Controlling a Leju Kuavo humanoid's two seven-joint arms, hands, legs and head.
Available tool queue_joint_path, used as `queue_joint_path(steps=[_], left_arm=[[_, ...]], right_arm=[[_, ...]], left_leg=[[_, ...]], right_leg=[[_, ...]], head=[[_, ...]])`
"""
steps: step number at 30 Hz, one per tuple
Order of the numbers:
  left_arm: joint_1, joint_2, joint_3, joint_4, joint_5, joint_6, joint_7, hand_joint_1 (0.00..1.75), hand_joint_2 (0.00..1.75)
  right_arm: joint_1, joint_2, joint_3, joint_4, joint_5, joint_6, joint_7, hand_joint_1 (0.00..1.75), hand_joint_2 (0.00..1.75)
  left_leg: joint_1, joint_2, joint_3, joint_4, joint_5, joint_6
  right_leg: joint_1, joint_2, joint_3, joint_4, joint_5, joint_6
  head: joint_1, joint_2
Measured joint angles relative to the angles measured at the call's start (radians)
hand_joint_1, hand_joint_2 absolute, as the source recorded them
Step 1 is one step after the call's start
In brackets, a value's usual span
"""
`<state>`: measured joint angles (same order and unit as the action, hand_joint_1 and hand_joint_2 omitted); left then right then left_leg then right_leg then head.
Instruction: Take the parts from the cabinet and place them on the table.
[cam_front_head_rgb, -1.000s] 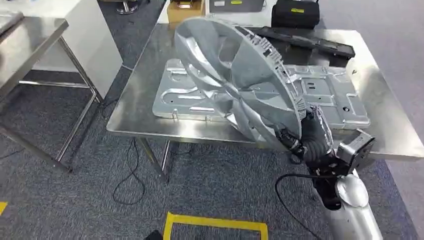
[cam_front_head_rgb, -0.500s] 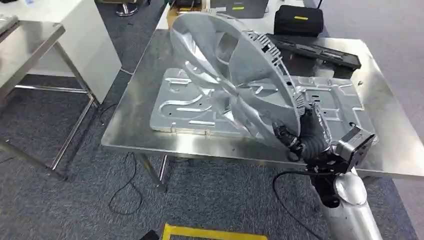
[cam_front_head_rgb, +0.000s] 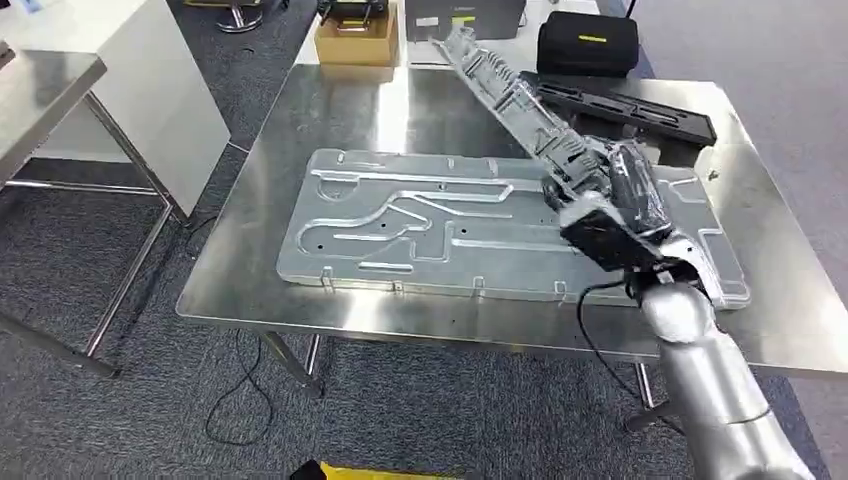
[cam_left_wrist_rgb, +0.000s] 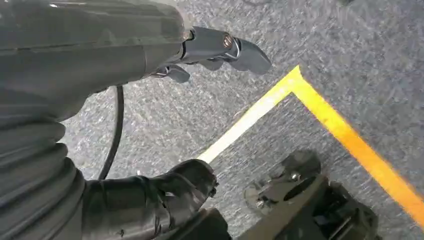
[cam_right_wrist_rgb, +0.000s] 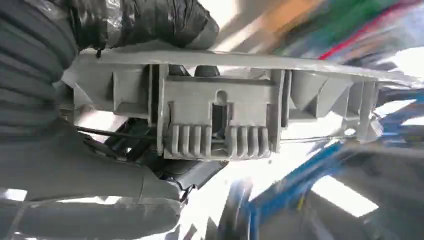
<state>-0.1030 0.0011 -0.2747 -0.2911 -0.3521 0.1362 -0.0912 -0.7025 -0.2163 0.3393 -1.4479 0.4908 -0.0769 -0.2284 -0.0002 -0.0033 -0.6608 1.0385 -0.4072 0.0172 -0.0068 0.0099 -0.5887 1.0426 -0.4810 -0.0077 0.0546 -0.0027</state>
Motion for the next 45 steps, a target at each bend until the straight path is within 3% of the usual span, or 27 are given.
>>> queue_joint_path(steps=[2,4,5,7,8,9,10,12,13,16,17,20,22,24,26,28,29,33,34,35,37,39,40,41,43,44,45], left_arm=[[0.000,-0.001,-0.004,-0.005,-0.010,-0.006,0.014,0.00,1.75],[-0.004,-0.007,-0.011,-0.013,-0.018,-0.008,0.020,0.00,1.75],[-0.009,-0.007,-0.017,-0.013,-0.021,-0.012,0.025,0.00,1.75],[-0.017,-0.008,-0.027,-0.014,-0.027,-0.021,0.029,0.00,1.75],[-0.018,-0.011,-0.030,-0.014,-0.028,-0.022,0.029,0.00,1.75],[-0.017,-0.013,-0.033,-0.014,-0.029,-0.022,0.029,0.00,1.75],[-0.016,-0.014,-0.037,-0.014,-0.033,-0.024,0.029,0.00,1.75],[-0.015,-0.018,-0.048,-0.014,-0.044,-0.022,0.033,0.00,1.75],[-0.015,-0.019,-0.053,-0.015,-0.050,-0.021,0.038,0.00,1.75],[-0.019,-0.019,-0.060,-0.015,-0.050,-0.016,0.050,0.00,1.75],[-0.018,-0.020,-0.061,-0.015,-0.047,-0.013,0.056,0.00,0.00],[-0.020,-0.019,-0.061,-0.016,-0.034,-0.011,0.058,0.00,0.00],[-0.018,-0.019,-0.061,-0.016,-0.034,-0.014,0.058,0.00,0.00],[-0.015,-0.020,-0.061,-0.016,-0.034,-0.015,0.058,0.00,0.00],[-0.014,-0.020,-0.061,-0.016,-0.033,-0.014,0.060,0.00,0.00],[-0.015,-0.020,-0.061,-0.016,-0.027,-0.008,0.068,0.00,0.00],[-0.015,-0.020,-0.060,-0.016,-0.024,-0.003,0.068,0.00,0.00],[-0.009,-0.019,-0.052,-0.016,-0.016,0.007,0.069,0.00,0.00],[-0.010,-0.018,-0.050,-0.016,-0.015,0.010,0.069,0.00,0.00],[-0.011,-0.018,-0.047,-0.016,-0.013,0.015,0.069,0.00,0.00],[-0.011,-0.017,-0.045,-0.016,-0.013,0.017,0.069,0.00,0.00],[-0.006,-0.017,-0.043,-0.016,-0.013,0.018,0.069,0.00,0.00],[-0.005,-0.017,-0.041,-0.015,-0.012,0.019,0.069,0.00,0.00],[-0.004,-0.017,-0.039,-0.015,-0.010,0.021,0.069,0.00,0.00],[-0.003,-0.017,-0.034,-0.015,-0.007,0.024,0.068,0.00,0.00],[-0.003,-0.017,-0.032,-0.015,-0.006,0.025,0.067,0.00,0.00],[-0.003,-0.017,-0.030,-0.015,-0.006,0.027,0.066,0.00,0.00]], right_arm=[[-0.071,-0.019,0.058,0.111,0.248,-0.075,0.041,1.75,1.75],[-0.131,-0.034,0.104,0.232,0.361,-0.126,0.053,1.75,1.75],[-0.158,-0.036,0.131,0.290,0.416,-0.150,0.061,1.75,1.75],[-0.192,-0.038,0.190,0.407,0.508,-0.188,0.080,1.75,1.75],[-0.193,-0.040,0.211,0.451,0.540,-0.202,0.085,0.00,0.00],[-0.193,-0.040,0.232,0.496,0.568,-0.214,0.091,0.00,0.00],[-0.193,-0.040,0.249,0.533,0.582,-0.221,0.091,0.00,0.00],[-0.198,-0.040,0.279,0.594,0.596,-0.228,0.093,0.00,0.00],[-0.200,-0.040,0.292,0.619,0.598,-0.229,0.095,0.00,0.00],[-0.198,-0.036,0.318,0.668,0.583,-0.231,0.096,0.00,0.00],[-0.196,-0.035,0.320,0.678,0.577,-0.231,0.097,0.00,0.00],[-0.196,-0.032,0.326,0.693,0.561,-0.231,0.099,0.00,0.00],[-0.196,-0.031,0.327,0.701,0.553,-0.231,0.101,0.00,0.00],[-0.193,-0.027,0.328,0.702,0.541,-0.231,0.101,0.00,0.00],[-0.187,-0.025,0.326,0.699,0.524,-0.232,0.102,0.00,0.00],[-0.184,-0.023,0.315,0.683,0.509,-0.233,0.102,0.00,0.00],[-0.184,-0.023,0.310,0.672,0.501,-0.236,0.103,0.00,0.00],[-0.161,-0.023,0.281,0.584,0.480,-0.236,0.113,0.00,0.00],[-0.155,-0.023,0.278,0.561,0.479,-0.234,0.117,0.00,0.00],[-0.150,-0.023,0.272,0.528,0.479,-0.229,0.121,0.00,0.00],[-0.146,-0.024,0.257,0.470,0.479,-0.218,0.133,0.00,0.00],[-0.138,-0.025,0.253,0.417,0.497,-0.211,0.151,0.00,0.00],[-0.133,-0.026,0.252,0.391,0.506,-0.206,0.158,0.00,0.00],[-0.130,-0.027,0.250,0.356,0.515,-0.195,0.167,0.00,0.00],[-0.134,-0.031,0.239,0.296,0.518,-0.177,0.176,0.00,0.00],[-0.138,-0.034,0.235,0.274,0.518,-0.171,0.178,0.00,0.00],[-0.140,-0.036,0.229,0.247,0.519,-0.165,0.181,0.00,0.00]], left_leg=[[-0.007,-0.003,-0.002,-0.005,0.006,0.009],[0.003,-0.004,0.014,-0.024,0.011,0.019],[0.003,-0.003,0.015,-0.025,0.009,0.026],[0.001,-0.002,0.020,-0.024,0.003,0.035],[0.001,-0.003,0.024,-0.024,-0.001,0.038],[0.001,-0.004,0.029,-0.022,-0.006,0.038],[0.002,-0.007,0.035,-0.020,-0.011,0.037],[0.002,-0.010,0.048,-0.012,-0.026,0.031],[0.002,-0.012,0.049,-0.008,-0.035,0.026],[-0.002,-0.013,0.042,-0.003,-0.036,0.012],[-0.002,-0.012,0.044,-0.007,-0.037,0.009],[-0.001,-0.006,0.027,0.047,-0.079,-0.005],[0.004,-0.005,-0.045,0.196,-0.145,-0.011],[0.009,-0.005,-0.103,0.297,-0.165,-0.015],[0.014,-0.004,-0.071,0.216,-0.098,-0.018],[0.019,-0.002,0.009,0.048,-0.015,-0.019],[0.016,-0.004,0.031,0.016,-0.030,-0.020],[0.009,-0.004,0.027,0.008,-0.021,0.003],[0.014,-0.002,0.029,-0.003,-0.014,0.013],[0.011,-0.002,0.028,-0.006,-0.009,0.021],[0.007,-0.002,0.020,-0.006,-0.004,0.030],[-0.001,-0.001,0.014,-0.006,0.000,0.036],[-0.004,-0.001,0.011,-0.005,0.003,0.037],[-0.007,-0.001,0.007,-0.005,0.007,0.038],[-0.010,-0.002,0.001,-0.004,0.015,0.035],[-0.011,-0.002,0.000,-0.003,0.018,0.032],[-0.012,-0.003,-0.002,-0.005,0.025,0.025]], right_leg=[[-0.006,-0.003,0.004,-0.006,-0.002,0.014],[-0.006,-0.006,-0.001,0.016,-0.019,0.022],[-0.006,-0.007,-0.027,0.061,-0.044,0.025],[-0.007,-0.006,-0.117,0.223,-0.105,0.031],[-0.008,-0.006,-0.153,0.279,-0.113,0.033],[-0.010,-0.006,-0.170,0.294,-0.098,0.036],[-0.012,-0.007,-0.164,0.263,-0.062,0.037],[-0.017,-0.009,-0.104,0.108,0.042,0.036],[-0.017,-0.012,-0.079,0.031,0.072,0.034],[-0.005,-0.007,-0.064,0.007,0.052,0.023],[-0.005,-0.005,-0.064,0.009,0.050,0.020],[-0.016,-0.007,-0.044,-0.008,0.051,0.007],[-0.014,-0.010,-0.039,-0.008,0.046,-0.002],[-0.013,-0.009,-0.037,-0.007,0.044,-0.003],[-0.015,-0.007,-0.033,-0.006,0.041,-0.001],[-0.018,-0.005,-0.028,-0.001,0.035,0.009],[-0.012,-0.004,-0.031,0.004,0.031,0.015],[-0.013,-0.002,-0.031,-0.001,0.040,0.036],[-0.017,-0.004,-0.036,0.006,0.027,0.042],[-0.017,-0.009,-0.045,0.037,-0.008,0.042],[-0.015,-0.008,-0.101,0.184,-0.101,0.042],[-0.014,-0.008,-0.143,0.302,-0.144,0.041],[-0.014,-0.008,-0.135,0.302,-0.131,0.038],[-0.013,-0.008,-0.103,0.253,-0.098,0.034],[-0.006,-0.008,0.005,0.077,-0.033,0.019],[0.001,-0.009,0.047,0.001,-0.044,0.010],[0.007,-0.013,0.046,0.002,-0.023,0.015]], head=[[0.000,0.000],[0.001,0.000],[0.002,0.000],[0.001,0.000],[0.002,0.000],[0.002,0.000],[0.002,0.000],[0.002,0.000],[0.002,0.000],[0.000,0.000],[0.000,0.000],[0.000,0.000],[0.000,0.000],[0.000,0.000],[0.000,0.000],[0.000,0.000],[0.000,0.000],[0.002,0.000],[0.002,0.000],[0.002,0.000],[0.002,0.000],[0.002,0.000],[0.002,0.000],[0.002,0.000],[0.002,0.000],[0.002,0.000],[0.000,0.000]])
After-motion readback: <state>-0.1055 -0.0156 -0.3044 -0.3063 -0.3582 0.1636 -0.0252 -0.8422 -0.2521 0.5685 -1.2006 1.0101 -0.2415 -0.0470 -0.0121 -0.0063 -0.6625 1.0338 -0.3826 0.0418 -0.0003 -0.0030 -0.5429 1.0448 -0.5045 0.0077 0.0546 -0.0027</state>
